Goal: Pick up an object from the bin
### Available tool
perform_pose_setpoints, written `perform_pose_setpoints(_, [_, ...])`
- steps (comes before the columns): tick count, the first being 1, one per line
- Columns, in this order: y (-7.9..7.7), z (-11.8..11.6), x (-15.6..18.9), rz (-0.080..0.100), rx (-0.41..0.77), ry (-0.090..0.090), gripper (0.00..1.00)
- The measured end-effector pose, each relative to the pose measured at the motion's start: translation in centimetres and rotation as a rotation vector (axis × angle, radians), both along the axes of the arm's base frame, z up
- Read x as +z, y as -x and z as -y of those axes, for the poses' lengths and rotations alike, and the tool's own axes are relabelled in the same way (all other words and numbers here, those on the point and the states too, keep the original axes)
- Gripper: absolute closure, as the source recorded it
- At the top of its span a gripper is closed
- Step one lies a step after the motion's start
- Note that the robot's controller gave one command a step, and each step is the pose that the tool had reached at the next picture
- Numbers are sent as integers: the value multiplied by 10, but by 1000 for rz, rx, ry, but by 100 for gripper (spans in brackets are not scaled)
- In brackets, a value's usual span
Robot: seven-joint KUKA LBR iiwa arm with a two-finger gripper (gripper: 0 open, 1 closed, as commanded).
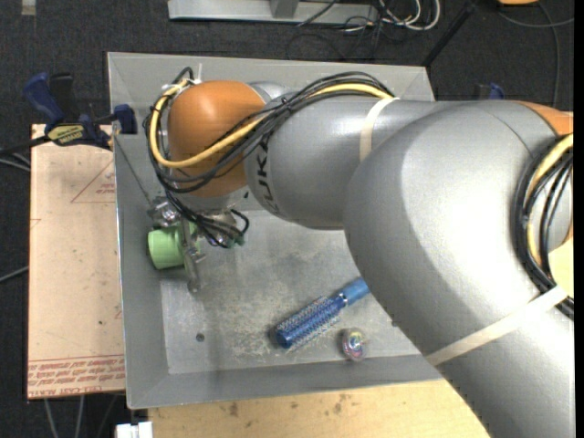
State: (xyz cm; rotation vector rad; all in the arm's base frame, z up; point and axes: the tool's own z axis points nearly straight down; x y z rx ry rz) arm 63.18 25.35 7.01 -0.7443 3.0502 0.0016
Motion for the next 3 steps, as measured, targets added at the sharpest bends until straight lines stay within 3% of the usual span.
perform_pose_setpoints(1, [-1,0,1,1,-3,-2,0])
perform_pose_setpoints(2, [-2,1,2,4,-4,0,100])
perform_pose_setpoints(3, [-3,1,12,2,-7,-2,100])
